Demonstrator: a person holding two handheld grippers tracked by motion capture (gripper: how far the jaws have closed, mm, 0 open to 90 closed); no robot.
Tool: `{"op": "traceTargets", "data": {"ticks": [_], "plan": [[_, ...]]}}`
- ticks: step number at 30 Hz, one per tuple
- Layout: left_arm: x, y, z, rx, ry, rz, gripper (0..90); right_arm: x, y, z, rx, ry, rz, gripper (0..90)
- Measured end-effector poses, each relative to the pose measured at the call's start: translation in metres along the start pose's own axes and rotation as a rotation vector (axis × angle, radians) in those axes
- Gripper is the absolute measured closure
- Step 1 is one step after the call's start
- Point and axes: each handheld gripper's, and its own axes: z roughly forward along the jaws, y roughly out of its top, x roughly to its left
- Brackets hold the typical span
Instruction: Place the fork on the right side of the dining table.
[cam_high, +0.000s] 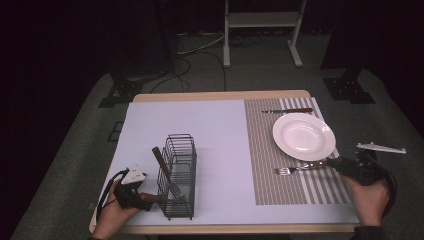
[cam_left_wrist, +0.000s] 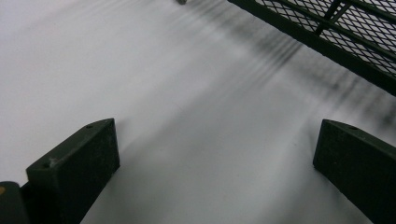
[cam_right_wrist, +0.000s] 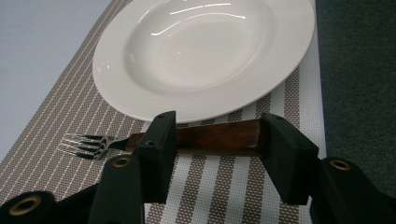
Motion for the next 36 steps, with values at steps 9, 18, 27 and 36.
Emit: {"op": "traceTargets", "data": {"ticks": [9,18,27,36], "plan": [[0.0,0.0,0.0,0.0,0.0,0.0,0.0,-0.004,-0.003,0.005,0.03,-0.009,0.01,43.7],[0.0,0.0,0.0,0.0,0.0,0.0,0.0,-0.005,-0.005,0.011,0.053,-0.018,0.011,41.2],[0.0,0.0,0.0,0.0,0.0,0.0,0.0,-0.007,-0.008,0.018,0.097,-0.042,0.01,37.8],[0.0,0.0,0.0,0.0,0.0,0.0,0.0,-0.008,-0.011,0.024,0.121,-0.043,0.01,36.5]]}}
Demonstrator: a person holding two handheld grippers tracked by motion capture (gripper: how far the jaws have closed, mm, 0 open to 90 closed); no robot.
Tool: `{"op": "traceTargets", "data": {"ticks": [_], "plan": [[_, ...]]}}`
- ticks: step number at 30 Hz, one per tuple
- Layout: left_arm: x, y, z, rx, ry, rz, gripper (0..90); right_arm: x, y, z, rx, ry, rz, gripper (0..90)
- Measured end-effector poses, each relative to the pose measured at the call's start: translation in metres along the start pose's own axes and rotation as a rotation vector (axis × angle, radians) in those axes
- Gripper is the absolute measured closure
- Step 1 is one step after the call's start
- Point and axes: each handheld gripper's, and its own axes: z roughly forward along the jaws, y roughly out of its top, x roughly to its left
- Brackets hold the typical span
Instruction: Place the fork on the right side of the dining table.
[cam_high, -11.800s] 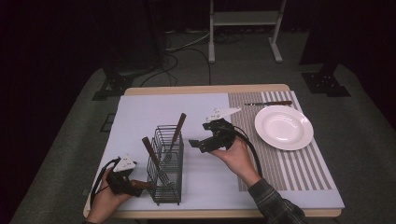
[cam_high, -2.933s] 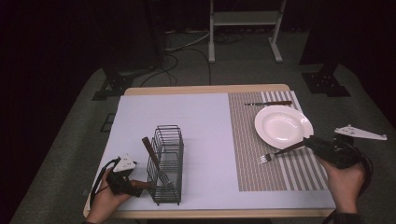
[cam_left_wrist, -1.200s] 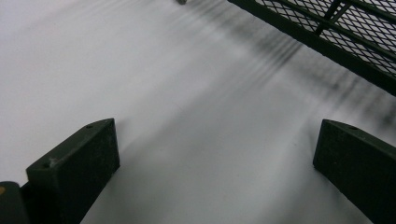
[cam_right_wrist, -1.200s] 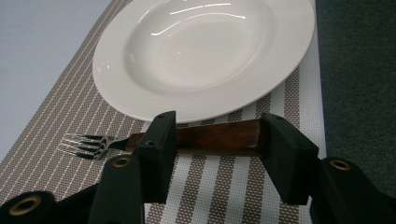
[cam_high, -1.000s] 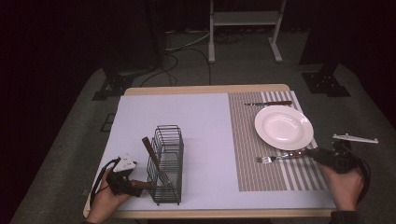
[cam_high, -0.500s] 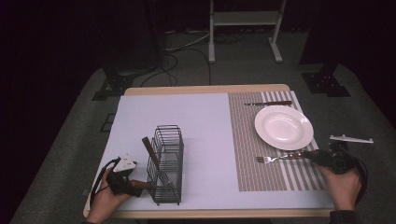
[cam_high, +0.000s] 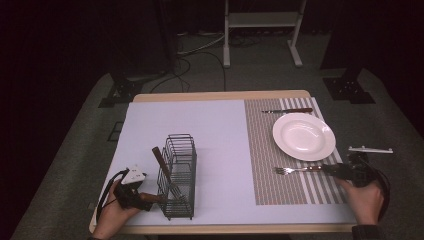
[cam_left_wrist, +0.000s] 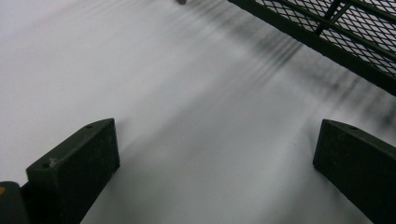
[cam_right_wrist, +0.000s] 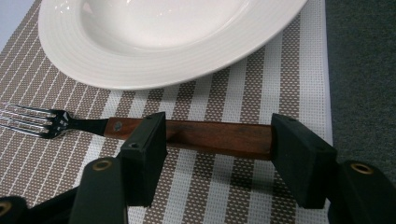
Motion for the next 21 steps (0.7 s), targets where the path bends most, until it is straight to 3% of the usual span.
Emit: {"op": "traceTargets", "data": {"ticks": [11,21], "plan": [[0.0,0.0,0.0,0.0,0.0,0.0,0.0,0.0014,-0.0016,0.0065,0.027,-0.039,-0.034,35.1],[0.0,0.0,0.0,0.0,0.0,0.0,0.0,0.0016,-0.0017,0.0065,0.026,-0.047,-0.043,35.1]]}}
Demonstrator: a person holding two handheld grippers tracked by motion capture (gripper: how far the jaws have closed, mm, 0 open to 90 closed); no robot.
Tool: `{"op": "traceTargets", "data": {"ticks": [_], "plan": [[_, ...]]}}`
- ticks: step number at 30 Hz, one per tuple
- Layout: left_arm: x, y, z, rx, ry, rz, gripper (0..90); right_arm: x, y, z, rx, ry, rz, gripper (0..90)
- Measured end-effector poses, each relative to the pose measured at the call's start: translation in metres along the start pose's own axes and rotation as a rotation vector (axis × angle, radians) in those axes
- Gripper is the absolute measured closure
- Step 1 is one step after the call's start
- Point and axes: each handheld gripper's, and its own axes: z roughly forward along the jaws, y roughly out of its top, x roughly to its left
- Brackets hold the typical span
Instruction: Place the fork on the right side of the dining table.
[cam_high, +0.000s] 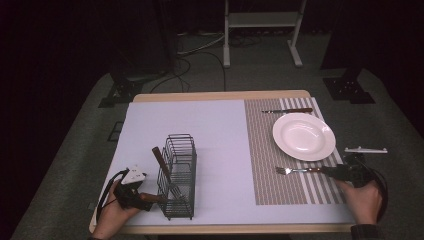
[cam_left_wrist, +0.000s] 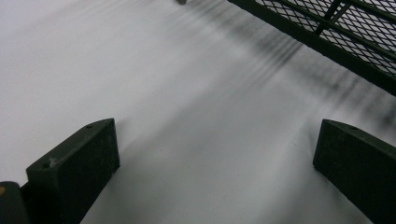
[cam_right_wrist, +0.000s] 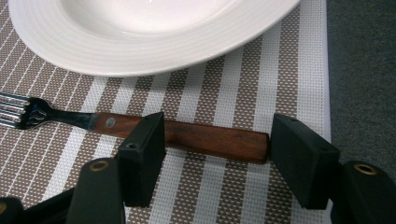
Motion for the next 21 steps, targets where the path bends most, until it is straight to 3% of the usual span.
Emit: {"op": "traceTargets", "data": {"ticks": [9,21], "plan": [[0.0,0.0,0.0,0.0,0.0,0.0,0.0,0.001,0.001,-0.009,-0.05,0.002,-0.003,34.4],[0.0,0.0,0.0,0.0,0.0,0.0,0.0,0.03,0.011,-0.019,-0.113,0.046,-0.084,33.3]]}}
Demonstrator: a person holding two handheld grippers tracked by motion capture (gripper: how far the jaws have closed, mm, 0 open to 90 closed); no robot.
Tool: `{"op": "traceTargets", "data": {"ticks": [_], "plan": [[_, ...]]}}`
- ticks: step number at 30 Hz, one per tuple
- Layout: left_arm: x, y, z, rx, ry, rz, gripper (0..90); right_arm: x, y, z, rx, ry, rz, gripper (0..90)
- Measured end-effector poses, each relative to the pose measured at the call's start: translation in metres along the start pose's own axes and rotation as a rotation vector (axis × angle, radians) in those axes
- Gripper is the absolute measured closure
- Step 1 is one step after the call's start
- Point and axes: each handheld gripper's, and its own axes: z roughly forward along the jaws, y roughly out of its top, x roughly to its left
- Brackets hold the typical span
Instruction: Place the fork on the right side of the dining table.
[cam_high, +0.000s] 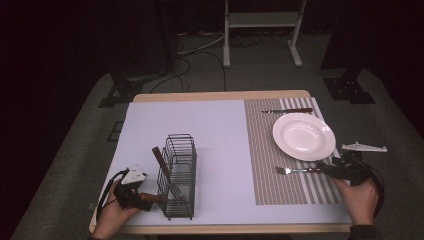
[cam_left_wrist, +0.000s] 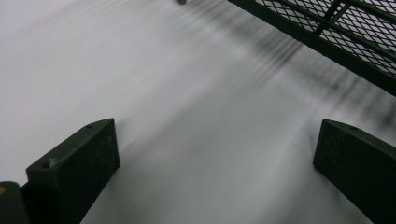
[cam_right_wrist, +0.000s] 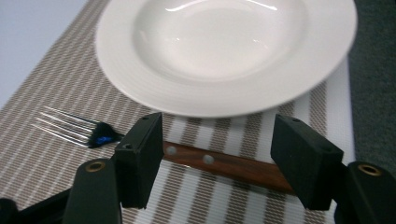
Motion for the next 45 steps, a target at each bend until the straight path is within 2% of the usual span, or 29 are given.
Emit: {"op": "traceTargets", "data": {"ticks": [9,28,41,45], "plan": [[0.0,0.0,0.0,0.0,0.0,0.0,0.0,0.024,0.008,-0.001,-0.028,0.044,-0.065,32.9],[0.0,0.0,0.0,0.0,-0.001,0.0,0.0,0.07,0.016,0.009,-0.026,0.141,-0.168,31.5],[0.0,0.0,0.0,0.0,0.0,-0.001,0.0,0.108,0.018,0.024,0.004,0.212,-0.252,28.9],[0.0,0.0,0.0,0.0,0.0,-0.001,0.0,0.121,0.018,0.031,0.016,0.233,-0.292,28.5]]}}
